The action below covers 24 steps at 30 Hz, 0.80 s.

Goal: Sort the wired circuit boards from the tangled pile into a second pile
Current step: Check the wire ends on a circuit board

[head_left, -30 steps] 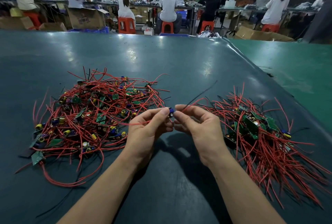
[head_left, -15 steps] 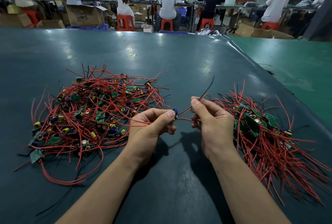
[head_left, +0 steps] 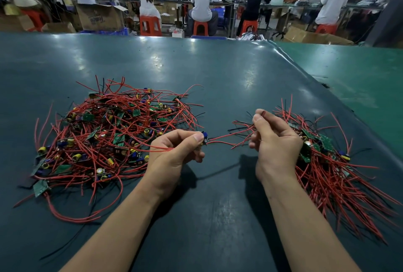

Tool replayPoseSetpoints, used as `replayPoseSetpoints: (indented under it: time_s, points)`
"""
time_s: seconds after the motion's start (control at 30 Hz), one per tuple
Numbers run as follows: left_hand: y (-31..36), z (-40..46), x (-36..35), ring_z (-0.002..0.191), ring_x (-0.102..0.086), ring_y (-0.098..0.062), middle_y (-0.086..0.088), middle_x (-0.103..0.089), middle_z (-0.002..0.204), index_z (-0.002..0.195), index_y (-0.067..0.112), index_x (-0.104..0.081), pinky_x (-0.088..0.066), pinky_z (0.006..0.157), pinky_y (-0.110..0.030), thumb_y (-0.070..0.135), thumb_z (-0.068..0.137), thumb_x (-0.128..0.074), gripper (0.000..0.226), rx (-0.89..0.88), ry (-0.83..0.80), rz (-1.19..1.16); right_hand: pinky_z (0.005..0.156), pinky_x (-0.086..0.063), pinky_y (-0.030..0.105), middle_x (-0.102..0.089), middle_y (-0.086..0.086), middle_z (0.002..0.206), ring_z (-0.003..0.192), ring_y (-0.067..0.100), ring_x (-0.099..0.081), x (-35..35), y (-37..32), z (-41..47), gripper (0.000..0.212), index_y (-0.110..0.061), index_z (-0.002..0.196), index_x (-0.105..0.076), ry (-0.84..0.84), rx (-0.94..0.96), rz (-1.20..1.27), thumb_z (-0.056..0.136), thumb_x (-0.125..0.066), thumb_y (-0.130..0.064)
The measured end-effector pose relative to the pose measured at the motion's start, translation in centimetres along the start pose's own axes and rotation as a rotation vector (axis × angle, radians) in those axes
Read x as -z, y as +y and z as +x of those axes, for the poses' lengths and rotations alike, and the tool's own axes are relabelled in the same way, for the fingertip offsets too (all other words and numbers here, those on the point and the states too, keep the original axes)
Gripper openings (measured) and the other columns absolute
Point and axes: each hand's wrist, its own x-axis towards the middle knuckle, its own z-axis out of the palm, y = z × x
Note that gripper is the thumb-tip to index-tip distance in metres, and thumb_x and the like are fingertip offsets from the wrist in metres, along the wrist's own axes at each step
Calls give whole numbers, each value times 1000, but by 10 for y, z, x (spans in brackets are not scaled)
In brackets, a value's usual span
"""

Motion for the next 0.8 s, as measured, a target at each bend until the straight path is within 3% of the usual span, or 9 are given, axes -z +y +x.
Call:
replayPoseSetpoints:
  time_s: [0.1, 0.2, 0.43, 0.47, 0.57, 0.6, 0.67, 0.73, 0.8]
  points:
    - [2, 0, -1, 48, -56, -16, -4, -59, 57, 66, 12, -74, -48, 50, -23, 8, 72, -77, 8, 17, -15, -26, 37, -38, 18, -64, 0, 59, 41, 8, -47, 0, -3, 1, 7, -11, 87, -66, -28, -87, 41, 93, -64, -9]
    - [4, -1, -2, 47, -56, -17, -4, -58, 58, 66, 11, -74, -48, 50, -23, 7, 72, -74, 8, 29, -23, -63, 37, -39, 18, -62, 1, 56, 42, 8, -48, 0, -3, 0, 8, -9, 95, -65, -114, -205, 107, 96, -57, -6]
    - [5, -1, -4, 48, -57, -14, -2, -60, 58, 64, 14, -74, -48, 50, -22, 8, 73, -74, 11, 23, -6, -70, 41, -48, 20, -71, 7, 70, 45, 11, -58, -2, -2, 0, 9, -12, 97, -53, -49, -142, 184, 97, -56, -4]
    - [5, 0, -4, 47, -57, -12, -1, -61, 58, 63, 15, -75, -48, 50, -21, 10, 72, -71, 11, 13, 30, -95, 43, -50, 22, -72, 9, 78, 48, 13, -61, -3, -2, -3, 12, -12, 99, -52, -75, -190, 217, 94, -62, -10]
    - [5, 4, -3, 49, -59, -10, 3, -64, 60, 63, 18, -76, -50, 51, -19, 15, 71, -68, 12, 11, 127, -136, 51, -55, 25, -71, 13, 103, 66, 22, -71, -8, -2, -13, 49, -8, 104, -52, -273, -411, 223, 73, -70, -41]
    - [4, 4, -3, 49, -60, -10, 3, -65, 61, 64, 19, -76, -51, 52, -19, 16, 71, -69, 10, 9, 132, -114, 50, -53, 24, -73, 11, 99, 64, 20, -71, -11, -1, -18, 54, -8, 102, -52, -353, -465, 156, 69, -67, -48]
    - [2, 4, -3, 50, -60, -11, 0, -66, 63, 67, 17, -77, -51, 53, -19, 19, 68, -72, 5, 3, 114, -36, 41, -42, 20, -70, 1, 73, 47, 10, -57, -13, 4, -27, 53, -7, 99, -59, -506, -473, -31, 72, -64, -52]
    - [1, 2, -4, 52, -60, -13, -4, -66, 63, 70, 14, -77, -52, 55, -20, 26, 62, -77, 15, 4, 68, 29, 38, -29, 15, -54, -4, 54, 38, 6, -37, -13, 8, -31, 29, -9, 96, -70, -567, -400, -121, 85, -65, -35]
    - [0, 0, -4, 52, -60, -16, -6, -66, 63, 71, 13, -77, -52, 55, -22, 29, 58, -78, 20, 16, 29, 51, 39, -23, 15, -47, -5, 51, 38, 5, -30, -11, 10, -30, 14, -12, 88, -75, -541, -329, -132, 92, -63, -19]
